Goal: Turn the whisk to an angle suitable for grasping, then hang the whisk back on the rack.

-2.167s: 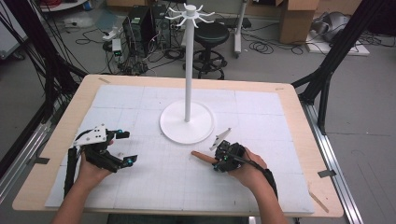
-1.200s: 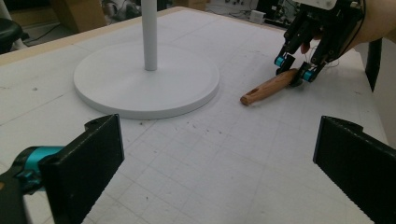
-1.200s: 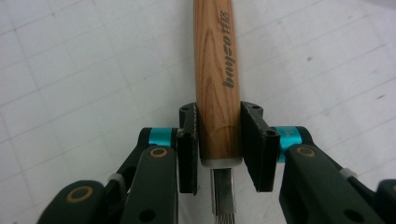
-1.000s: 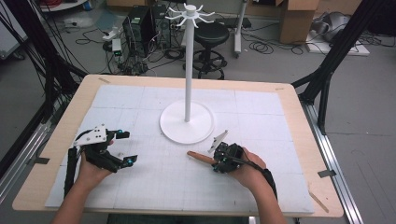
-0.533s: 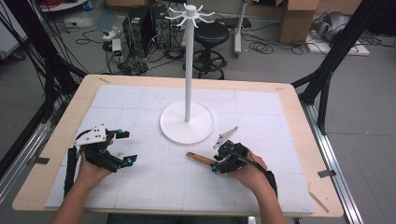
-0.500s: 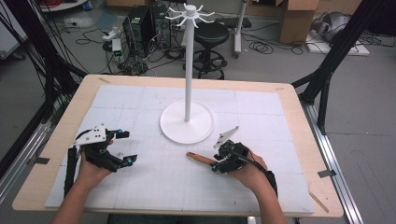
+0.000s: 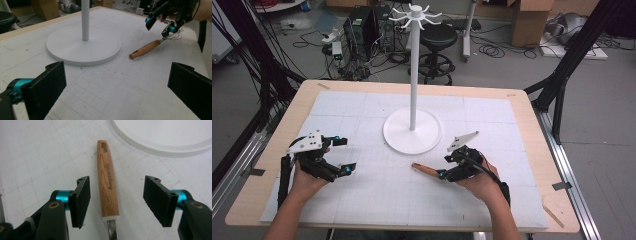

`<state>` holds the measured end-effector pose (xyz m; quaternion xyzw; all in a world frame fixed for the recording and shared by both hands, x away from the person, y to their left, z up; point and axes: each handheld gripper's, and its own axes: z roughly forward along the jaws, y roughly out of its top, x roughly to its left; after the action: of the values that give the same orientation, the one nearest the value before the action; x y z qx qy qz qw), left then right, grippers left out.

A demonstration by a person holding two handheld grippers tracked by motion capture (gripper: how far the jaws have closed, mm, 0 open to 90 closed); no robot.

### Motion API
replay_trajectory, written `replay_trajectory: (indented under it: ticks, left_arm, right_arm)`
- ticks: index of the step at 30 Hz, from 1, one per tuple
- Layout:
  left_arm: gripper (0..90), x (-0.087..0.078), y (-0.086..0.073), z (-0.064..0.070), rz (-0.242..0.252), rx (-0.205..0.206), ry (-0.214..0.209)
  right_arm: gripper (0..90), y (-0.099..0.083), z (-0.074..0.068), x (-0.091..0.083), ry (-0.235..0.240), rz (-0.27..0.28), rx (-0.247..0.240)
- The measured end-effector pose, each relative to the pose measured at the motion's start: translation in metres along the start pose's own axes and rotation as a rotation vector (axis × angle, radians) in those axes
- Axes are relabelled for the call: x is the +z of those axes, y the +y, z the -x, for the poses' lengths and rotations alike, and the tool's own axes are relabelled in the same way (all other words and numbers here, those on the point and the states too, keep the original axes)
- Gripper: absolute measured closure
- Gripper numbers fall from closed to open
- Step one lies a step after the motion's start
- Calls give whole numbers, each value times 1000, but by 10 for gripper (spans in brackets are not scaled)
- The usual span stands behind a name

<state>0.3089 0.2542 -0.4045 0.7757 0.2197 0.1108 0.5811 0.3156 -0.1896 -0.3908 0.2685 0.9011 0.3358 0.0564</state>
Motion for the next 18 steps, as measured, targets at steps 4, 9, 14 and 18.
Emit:
replay_trajectory:
  ticks: [4,9,14,18]
  left_arm:
    - [24,0,0,-1,1,-6,-7]
    - [24,1,0,0,-5,-3,-11]
    - [24,2,0,-2,-6,-8,-8]
    - [24,3,0,0,-14,-1,-13]
  right_arm:
    - [328,0,2,-3,-6,28,12]
    - [308,-1,2,-1,-14,17,15]
    - [306,-1,4,3,-5,-8,21]
    - [308,-1,4,9,1,-45,25]
